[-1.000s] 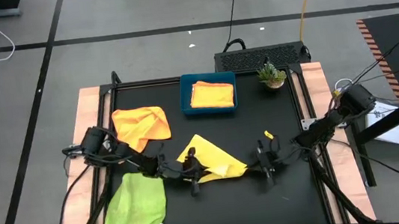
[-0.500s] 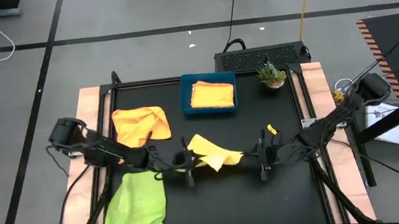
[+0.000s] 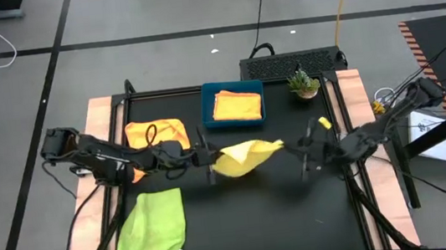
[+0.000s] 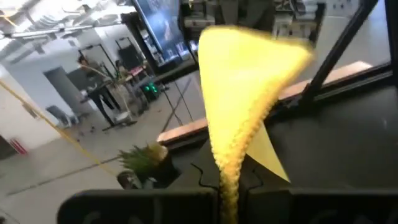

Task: Fold microfiber towels
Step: Fold the yellow microfiber cloth

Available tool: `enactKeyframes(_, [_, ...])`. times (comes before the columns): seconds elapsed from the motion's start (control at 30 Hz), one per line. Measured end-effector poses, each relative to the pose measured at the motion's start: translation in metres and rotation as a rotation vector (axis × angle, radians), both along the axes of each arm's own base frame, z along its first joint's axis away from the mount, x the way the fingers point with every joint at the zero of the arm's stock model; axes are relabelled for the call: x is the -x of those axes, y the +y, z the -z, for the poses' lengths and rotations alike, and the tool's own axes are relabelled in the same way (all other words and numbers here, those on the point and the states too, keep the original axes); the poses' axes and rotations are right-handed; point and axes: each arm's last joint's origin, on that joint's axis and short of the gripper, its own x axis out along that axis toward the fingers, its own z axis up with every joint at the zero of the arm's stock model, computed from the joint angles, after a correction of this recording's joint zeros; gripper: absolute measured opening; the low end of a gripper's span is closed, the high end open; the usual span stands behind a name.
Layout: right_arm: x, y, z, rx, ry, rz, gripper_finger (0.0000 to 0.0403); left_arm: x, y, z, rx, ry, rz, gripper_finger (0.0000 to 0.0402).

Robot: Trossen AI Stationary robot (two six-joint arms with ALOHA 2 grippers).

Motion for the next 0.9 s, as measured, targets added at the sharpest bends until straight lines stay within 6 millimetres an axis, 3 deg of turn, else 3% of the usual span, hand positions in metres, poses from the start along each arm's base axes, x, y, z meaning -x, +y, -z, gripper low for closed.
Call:
enactKeyframes(0.2, [0.009, -0.005, -0.029, 0.003, -0.013, -0.001, 0.0000, 0.000, -0.002, -0.026, -0.084, -0.060, 0.039, 0.0001])
enactKeyframes(0.3, [0.007, -0.003, -0.030, -0.004, 0.028, -0.003, 0.0000, 0.000, -0.006, -0.027, -0.075, -0.055, 0.058, 0.0001])
enactKeyframes(0.67, [-0.017, 0.022, -0.003, -0.091, 0.142, -0.108, 0.0000, 0.000, -0.041, 0.008, 0.121, 0.147, 0.143, 0.0003])
enactKeyframes(0.9, [-0.030, 0.024, 0.002, -0.126, 0.117, -0.081, 0.0000, -0.008, -0.051, 0.025, 0.161, 0.153, 0.120, 0.0041])
